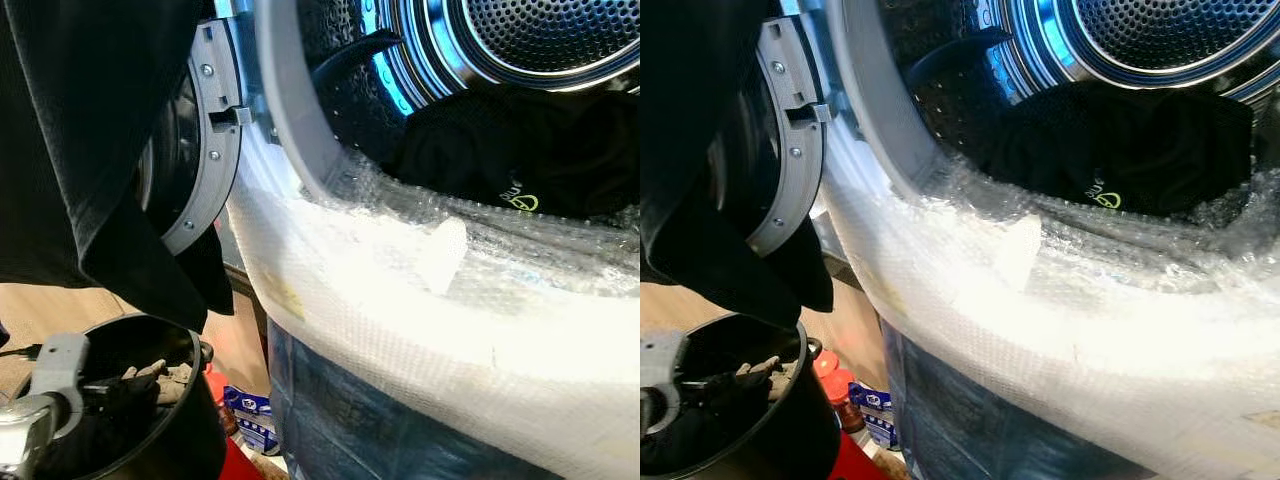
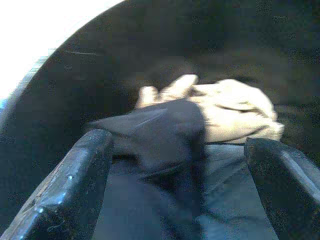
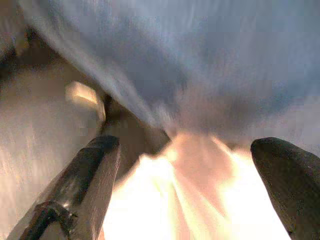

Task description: Clothes washing

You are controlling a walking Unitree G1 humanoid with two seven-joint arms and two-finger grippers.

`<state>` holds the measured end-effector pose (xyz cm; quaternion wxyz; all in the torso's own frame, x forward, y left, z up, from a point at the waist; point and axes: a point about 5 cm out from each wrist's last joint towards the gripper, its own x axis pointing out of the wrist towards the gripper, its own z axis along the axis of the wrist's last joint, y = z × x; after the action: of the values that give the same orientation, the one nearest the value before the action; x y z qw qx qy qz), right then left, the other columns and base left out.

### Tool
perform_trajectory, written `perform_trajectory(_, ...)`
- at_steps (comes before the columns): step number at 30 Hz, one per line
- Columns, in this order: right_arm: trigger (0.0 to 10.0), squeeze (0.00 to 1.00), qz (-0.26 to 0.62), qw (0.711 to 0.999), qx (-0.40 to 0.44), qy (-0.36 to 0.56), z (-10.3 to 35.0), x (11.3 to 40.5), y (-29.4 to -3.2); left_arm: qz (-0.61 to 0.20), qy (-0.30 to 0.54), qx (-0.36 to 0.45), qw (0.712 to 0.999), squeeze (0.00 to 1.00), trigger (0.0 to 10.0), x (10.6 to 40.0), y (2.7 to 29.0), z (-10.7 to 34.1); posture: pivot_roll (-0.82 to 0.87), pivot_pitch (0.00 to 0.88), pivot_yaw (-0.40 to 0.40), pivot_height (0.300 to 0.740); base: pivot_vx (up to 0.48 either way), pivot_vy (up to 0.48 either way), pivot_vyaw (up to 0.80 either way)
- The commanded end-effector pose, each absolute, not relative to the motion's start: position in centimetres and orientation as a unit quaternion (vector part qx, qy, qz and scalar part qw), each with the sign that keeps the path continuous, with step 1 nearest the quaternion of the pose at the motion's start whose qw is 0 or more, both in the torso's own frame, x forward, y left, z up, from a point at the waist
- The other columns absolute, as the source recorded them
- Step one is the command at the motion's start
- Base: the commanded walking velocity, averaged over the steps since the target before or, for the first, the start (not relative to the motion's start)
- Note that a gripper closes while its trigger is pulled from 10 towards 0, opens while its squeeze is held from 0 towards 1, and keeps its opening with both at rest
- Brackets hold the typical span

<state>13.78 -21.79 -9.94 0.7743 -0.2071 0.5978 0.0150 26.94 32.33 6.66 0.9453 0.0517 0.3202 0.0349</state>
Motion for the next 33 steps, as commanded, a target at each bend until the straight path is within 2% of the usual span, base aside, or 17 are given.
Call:
perform_trajectory(1,10.0,0.00,0.028,0.759,-0.229,0.608,-10.2,12.9,-22.1,0.028,0.354,0.057,0.933,1.00,10.0,25.9,31.8,5.1,-0.03,0.000,-0.001,0.740,0.000,0.000,0.00)
perform_trajectory(5,10.0,0.00,0.034,0.757,-0.228,0.611,-10.2,12.9,-21.9,0.007,0.360,0.053,0.931,1.00,10.0,25.2,31.0,5.1,-0.02,0.000,-0.013,0.740,0.000,0.000,0.00)
perform_trajectory(10,10.0,0.00,0.046,0.749,-0.265,0.605,-9.7,13.7,-22.8,-0.037,0.389,0.129,0.912,1.00,10.0,23.8,30.8,5.9,-0.05,0.000,-0.023,0.740,0.000,0.000,0.00)
perform_trajectory(17,10.0,0.00,0.034,0.744,-0.285,0.603,-9.1,14.1,-24.9,0.017,0.372,0.201,0.906,1.00,10.0,24.6,31.5,8.3,-0.05,0.000,-0.078,0.740,0.000,0.000,0.00)
perform_trajectory(18,10.0,0.00,0.032,0.742,-0.288,0.604,-9.0,14.0,-25.2,0.019,0.370,0.207,0.905,0.00,10.0,24.6,31.4,8.5,-0.05,0.000,-0.080,0.740,0.000,0.000,0.00)
perform_trajectory(22,10.0,0.00,0.021,0.738,-0.302,0.603,-8.5,14.2,-26.5,0.015,0.368,0.205,0.907,0.00,10.0,24.1,30.2,8.6,-0.04,0.000,-0.108,0.740,0.000,0.000,0.00)
perform_trajectory(27,10.0,0.00,0.028,0.733,-0.305,0.607,-8.6,14.2,-26.2,0.039,0.376,0.217,0.900,0.00,10.0,23.7,31.1,8.6,0.01,0.000,-0.123,0.740,0.000,0.000,0.00)
perform_trajectory(29,10.0,0.00,0.052,0.731,-0.303,0.609,-9.0,14.3,-24.7,0.053,0.385,0.224,0.894,0.00,10.0,22.4,32.2,9.3,0.04,0.000,-0.119,0.740,0.000,0.000,0.00)
perform_trajectory(33,10.0,0.00,0.078,0.735,-0.294,0.605,-9.3,14.8,-22.9,0.060,0.407,0.240,0.879,0.00,10.0,20.7,33.3,9.9,0.05,0.000,-0.056,0.740,0.000,0.000,0.00)
